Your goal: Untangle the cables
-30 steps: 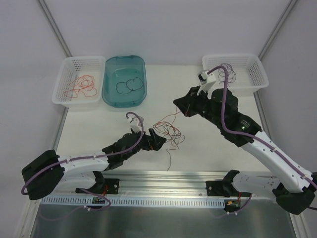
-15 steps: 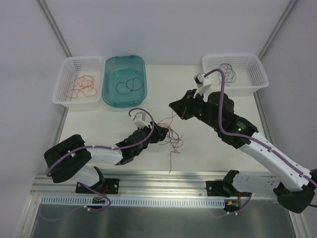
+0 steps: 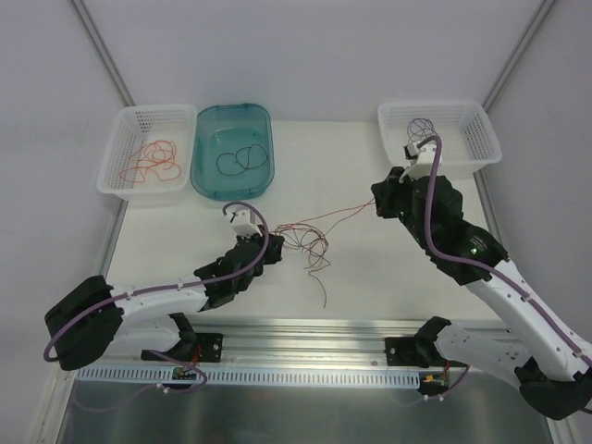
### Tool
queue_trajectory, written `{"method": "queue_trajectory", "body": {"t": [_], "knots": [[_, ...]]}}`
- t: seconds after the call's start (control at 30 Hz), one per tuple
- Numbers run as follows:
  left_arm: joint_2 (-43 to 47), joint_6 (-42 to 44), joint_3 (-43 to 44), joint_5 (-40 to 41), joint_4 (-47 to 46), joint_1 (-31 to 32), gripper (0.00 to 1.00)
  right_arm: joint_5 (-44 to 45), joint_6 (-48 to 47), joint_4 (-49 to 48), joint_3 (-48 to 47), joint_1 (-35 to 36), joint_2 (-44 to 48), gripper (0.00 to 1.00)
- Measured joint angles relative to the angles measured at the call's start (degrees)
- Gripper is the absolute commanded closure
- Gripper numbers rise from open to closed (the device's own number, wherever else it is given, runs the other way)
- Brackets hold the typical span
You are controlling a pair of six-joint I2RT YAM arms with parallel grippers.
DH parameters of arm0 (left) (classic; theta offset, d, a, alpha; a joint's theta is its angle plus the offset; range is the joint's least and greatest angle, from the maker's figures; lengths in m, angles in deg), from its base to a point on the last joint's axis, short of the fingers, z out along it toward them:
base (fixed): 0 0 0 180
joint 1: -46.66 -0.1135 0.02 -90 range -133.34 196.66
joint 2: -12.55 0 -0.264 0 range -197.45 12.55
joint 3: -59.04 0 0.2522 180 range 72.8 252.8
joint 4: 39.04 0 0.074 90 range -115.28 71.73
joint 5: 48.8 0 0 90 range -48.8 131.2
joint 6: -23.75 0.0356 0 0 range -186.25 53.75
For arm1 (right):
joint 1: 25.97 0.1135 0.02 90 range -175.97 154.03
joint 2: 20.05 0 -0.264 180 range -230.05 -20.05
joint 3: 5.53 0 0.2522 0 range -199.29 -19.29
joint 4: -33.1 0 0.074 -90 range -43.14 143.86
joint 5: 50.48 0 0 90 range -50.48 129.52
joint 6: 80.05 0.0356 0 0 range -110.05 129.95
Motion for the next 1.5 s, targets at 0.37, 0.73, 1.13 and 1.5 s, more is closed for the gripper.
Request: {"method": "queue_trajectory", "body": {"t": [0.37, 0.73, 1.13, 1.5], "knots": [[12.4, 13.5, 5.1, -1.0, 23.8, -2.5, 0.96, -11.7, -0.7, 7.1, 3.3, -12.2, -3.5, 0.48], [8.7, 17.2, 11.0, -13.7, 30.0, -2.5, 0.95, -29.2, -7.1, -1.6, 11.9, 1.2, -11.8, 0.49], [9.3, 17.2, 11.1, -17.0, 31.5, -2.5, 0.95, -36.4, -13.4, -16.0, 21.8, 1.3, -20.3, 0.55], [10.6, 17.2, 11.1, -17.3, 33.1, -2.5, 0.95, -34.5, -17.1, -24.8, 25.2, 1.3, -25.3, 0.55]]}}
